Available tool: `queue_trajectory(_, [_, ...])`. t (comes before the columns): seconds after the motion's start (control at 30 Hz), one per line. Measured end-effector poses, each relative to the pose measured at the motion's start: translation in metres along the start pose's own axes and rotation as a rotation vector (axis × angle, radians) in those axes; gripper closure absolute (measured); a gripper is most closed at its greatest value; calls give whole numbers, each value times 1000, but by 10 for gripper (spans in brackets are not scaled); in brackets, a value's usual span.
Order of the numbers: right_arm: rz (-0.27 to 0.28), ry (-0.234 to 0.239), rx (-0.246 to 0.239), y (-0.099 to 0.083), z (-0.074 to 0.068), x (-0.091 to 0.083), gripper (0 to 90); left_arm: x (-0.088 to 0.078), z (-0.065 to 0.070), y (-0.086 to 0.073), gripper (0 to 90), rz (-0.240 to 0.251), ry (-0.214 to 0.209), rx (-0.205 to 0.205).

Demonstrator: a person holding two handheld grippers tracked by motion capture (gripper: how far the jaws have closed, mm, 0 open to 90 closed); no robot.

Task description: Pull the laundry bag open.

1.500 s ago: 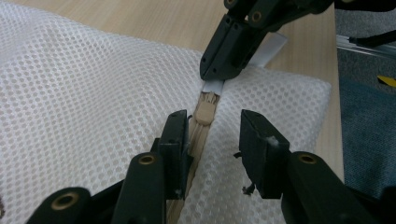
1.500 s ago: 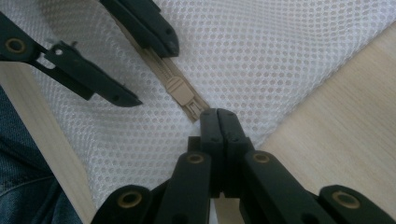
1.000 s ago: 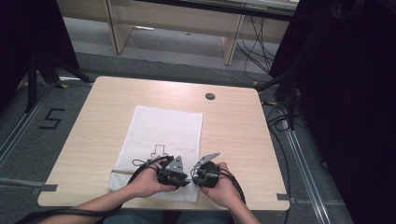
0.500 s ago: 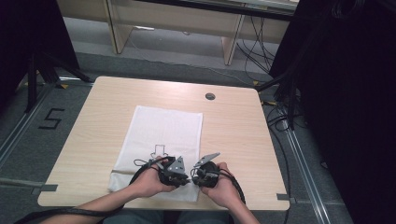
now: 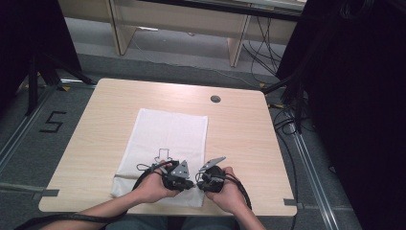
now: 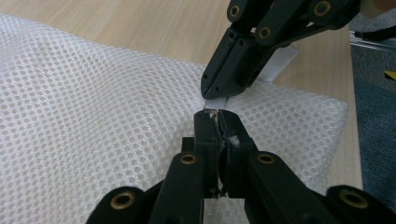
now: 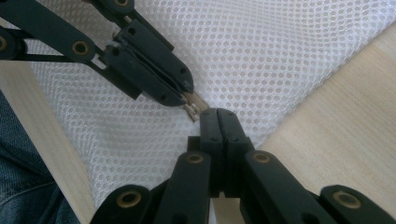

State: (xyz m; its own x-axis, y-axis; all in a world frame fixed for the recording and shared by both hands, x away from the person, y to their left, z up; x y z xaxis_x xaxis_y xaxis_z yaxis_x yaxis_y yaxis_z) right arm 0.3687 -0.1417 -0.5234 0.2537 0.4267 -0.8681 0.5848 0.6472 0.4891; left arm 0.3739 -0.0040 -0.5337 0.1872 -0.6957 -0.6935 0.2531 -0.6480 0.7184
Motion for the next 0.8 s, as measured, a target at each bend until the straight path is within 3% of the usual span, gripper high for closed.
queue_trajectory(0.23, [6,2,3,0,0,0,900,2,-1,0,807,-4,4,38])
queue_trajectory(0.33, [0,6,6,0,0,0,900,3,-1,-1,806,8,-2,19])
queue_trajectory(0.4, [3,2,2,0,0,0,900,3,-2,0,812,6,2,46])
queue_trajectory(0.43, [-1,2,-1,0,0,0,900,3,0,0,821,4,0,30])
queue_trajectory(0.53, [0,-1,-10,0,0,0,900,2,2,1,867,2,-3,31])
queue_trajectory(0.8, [-1,-6,1,0,0,0,900,1,2,1,870,-8,-4,29])
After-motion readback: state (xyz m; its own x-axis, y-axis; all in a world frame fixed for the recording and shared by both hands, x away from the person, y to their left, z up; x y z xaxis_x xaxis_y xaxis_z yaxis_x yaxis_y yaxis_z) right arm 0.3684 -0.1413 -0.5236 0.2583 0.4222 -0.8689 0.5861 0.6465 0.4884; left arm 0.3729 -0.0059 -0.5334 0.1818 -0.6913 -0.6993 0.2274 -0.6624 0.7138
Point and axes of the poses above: each handheld gripper's, and its own axes: x roughly forward along the jaws, y roughly out of its top, z roughly to its right, the point moved 4 cm from there along x, roughly forward along the jaws, and after that the axes turned 2 degrees about -x, right-handed, at the moved point
